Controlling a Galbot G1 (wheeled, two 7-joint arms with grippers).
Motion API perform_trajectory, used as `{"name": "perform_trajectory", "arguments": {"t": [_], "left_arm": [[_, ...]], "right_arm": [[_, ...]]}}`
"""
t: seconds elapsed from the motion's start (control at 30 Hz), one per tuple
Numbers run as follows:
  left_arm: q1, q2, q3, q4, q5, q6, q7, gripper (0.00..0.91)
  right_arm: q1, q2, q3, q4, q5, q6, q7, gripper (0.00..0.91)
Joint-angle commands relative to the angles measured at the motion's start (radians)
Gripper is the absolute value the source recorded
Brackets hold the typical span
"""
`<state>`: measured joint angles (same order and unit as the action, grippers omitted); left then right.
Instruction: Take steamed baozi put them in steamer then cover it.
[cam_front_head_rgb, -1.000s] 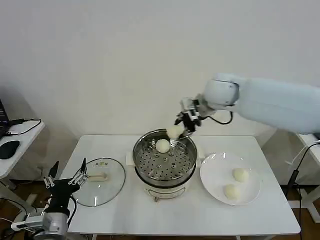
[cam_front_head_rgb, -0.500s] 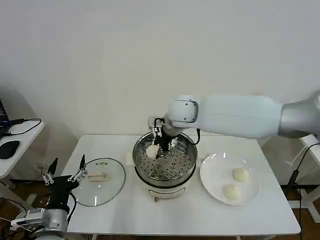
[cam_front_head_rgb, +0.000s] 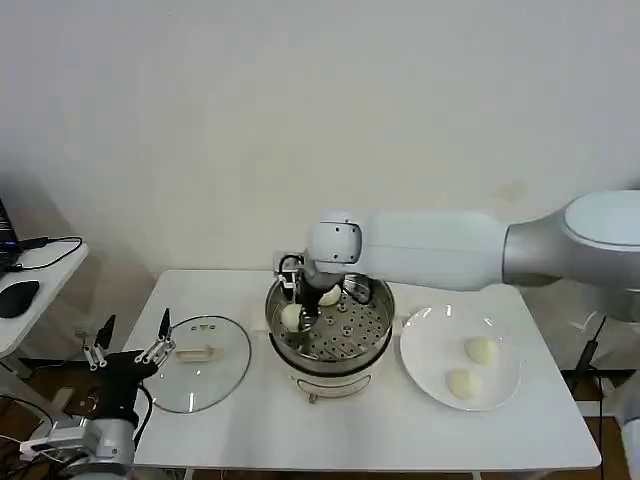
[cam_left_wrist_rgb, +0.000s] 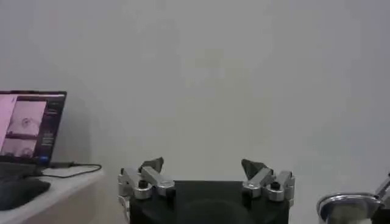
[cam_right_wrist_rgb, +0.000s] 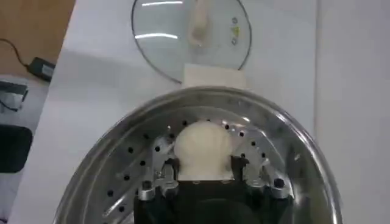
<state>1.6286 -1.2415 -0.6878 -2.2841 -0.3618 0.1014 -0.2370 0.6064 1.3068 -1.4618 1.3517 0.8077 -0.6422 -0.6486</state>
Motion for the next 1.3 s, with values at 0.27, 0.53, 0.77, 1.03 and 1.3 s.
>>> {"name": "perform_trajectory", "arguments": {"t": [0.27, 0.53, 0.77, 1.03, 1.3], "left_arm": [[0.007, -0.002, -0.001, -0.006, -0.001, -0.007, 0.002, 0.907], [0.011, -0.004, 0.001, -0.013, 0.000, -0.006, 0.002, 0.907], [0.010, 0.000, 0.004, -0.019, 0.003, -0.001, 0.001, 0.907], [0.003, 0.004, 0.025, -0.018, 0.015, 0.006, 0.000, 0.907], [0.020, 0.035, 0.017, -0.003, -0.011, 0.008, 0.001, 0.907]], "right_arm": [[-0.037, 0.045, 0.001, -0.061, -0.053, -0.023, -0.002, 0.574], [-0.042, 0.031, -0.002, -0.064, -0.091, -0.023, -0.001, 0.907], [0.034, -0.031, 0.023, 0.013, -0.055, -0.033, 0.014, 0.907], [0.311, -0.259, 0.007, 0.187, -0.069, 0.018, -0.043, 0.907], [0.416, -0.601, -0.161, 0.307, -0.691, 0.336, -0.247, 0.907]]}}
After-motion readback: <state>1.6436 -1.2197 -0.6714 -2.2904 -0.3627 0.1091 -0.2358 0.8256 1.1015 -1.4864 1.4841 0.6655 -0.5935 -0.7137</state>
